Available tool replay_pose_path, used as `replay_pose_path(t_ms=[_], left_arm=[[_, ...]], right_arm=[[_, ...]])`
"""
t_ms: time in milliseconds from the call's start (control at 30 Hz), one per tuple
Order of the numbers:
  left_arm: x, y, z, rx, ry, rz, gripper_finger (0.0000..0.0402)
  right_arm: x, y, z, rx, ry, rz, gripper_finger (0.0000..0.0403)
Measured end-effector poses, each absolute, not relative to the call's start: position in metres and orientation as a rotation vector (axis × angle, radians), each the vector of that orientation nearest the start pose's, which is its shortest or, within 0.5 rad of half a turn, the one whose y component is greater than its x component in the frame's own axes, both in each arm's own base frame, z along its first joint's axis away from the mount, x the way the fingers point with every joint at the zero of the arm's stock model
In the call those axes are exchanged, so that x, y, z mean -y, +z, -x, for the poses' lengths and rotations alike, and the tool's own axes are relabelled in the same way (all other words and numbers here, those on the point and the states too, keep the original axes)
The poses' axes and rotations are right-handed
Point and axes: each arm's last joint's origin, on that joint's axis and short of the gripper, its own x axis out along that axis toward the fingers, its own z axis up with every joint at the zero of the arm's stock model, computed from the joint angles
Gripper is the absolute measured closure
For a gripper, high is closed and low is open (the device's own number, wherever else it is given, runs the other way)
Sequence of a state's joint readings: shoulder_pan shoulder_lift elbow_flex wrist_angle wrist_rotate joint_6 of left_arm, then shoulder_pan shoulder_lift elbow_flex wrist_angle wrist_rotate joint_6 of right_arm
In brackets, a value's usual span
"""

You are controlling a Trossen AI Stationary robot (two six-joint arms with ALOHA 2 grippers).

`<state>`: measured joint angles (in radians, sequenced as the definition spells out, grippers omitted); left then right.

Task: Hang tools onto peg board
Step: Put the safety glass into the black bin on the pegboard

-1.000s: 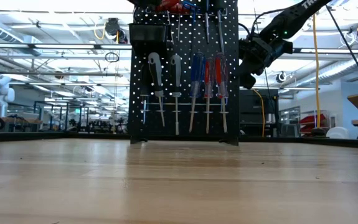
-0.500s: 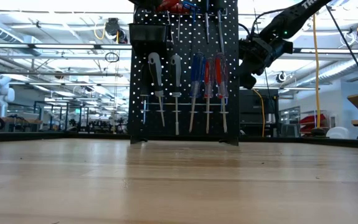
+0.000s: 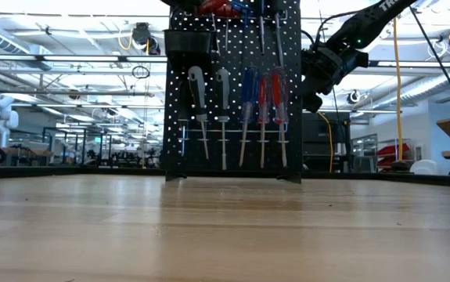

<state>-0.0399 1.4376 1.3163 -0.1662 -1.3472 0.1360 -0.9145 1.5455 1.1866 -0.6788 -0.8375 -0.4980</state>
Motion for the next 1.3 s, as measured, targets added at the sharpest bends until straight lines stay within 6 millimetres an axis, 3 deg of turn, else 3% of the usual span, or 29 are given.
replay_pose_path(t_ms=[333, 733, 1300], left_arm=[[-0.011, 0.366, -0.306, -0.38, 1.24, -0.343, 0.0214], [0.007, 0.372, -0.295, -0.372, 1.228, -0.37, 0.0214], [-0.019, 0.373, -0.297, -0.402, 1.195, -0.338, 0.0214]], right_arm=[[0.231, 0.262, -0.205, -0.649, 0.096, -0.32, 0.012], [0.231, 0.262, -0.205, -0.647, 0.098, -0.312, 0.012], [0.228, 0.26, -0.204, -0.698, 0.064, -0.377, 0.012]])
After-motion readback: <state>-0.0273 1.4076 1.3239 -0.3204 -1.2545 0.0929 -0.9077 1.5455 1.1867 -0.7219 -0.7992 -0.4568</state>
